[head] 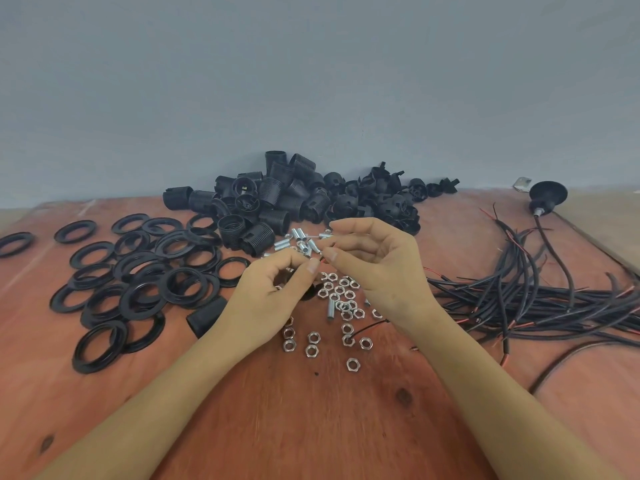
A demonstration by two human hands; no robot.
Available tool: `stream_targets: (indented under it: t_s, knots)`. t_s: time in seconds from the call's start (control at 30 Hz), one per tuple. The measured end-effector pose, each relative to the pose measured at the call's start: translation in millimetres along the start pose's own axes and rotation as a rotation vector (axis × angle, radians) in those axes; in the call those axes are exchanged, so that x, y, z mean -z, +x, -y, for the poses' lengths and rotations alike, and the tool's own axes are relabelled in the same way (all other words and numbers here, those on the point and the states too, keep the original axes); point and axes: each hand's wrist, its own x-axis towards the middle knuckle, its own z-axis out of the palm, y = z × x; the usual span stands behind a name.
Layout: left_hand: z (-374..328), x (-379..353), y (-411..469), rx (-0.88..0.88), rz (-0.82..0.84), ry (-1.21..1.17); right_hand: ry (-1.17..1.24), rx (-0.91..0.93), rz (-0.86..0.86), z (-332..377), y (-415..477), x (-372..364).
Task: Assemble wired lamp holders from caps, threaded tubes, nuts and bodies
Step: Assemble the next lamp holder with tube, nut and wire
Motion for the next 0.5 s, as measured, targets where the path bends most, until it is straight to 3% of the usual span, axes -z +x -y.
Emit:
stream_targets:
  t_s: [0.2,0.33,0.4,0.5]
  knots:
    - [0,-3,-1,0.212,-0.087,-0.204,-0.049,-0.034,0.002,-2,1,0]
    - [0,-4,0,0.227,-0.107,-0.184,-0.115,-0.018,0.015,-3,6,7]
    - [0,-5,-1,0.195,-0.078,-0.157,-0.276,0.015,-0.117,-7,12,18]
    - [-1,-4,-1,0.155,-0.073,-0.182,-0.826,0.093,-0.27,-14,22,38]
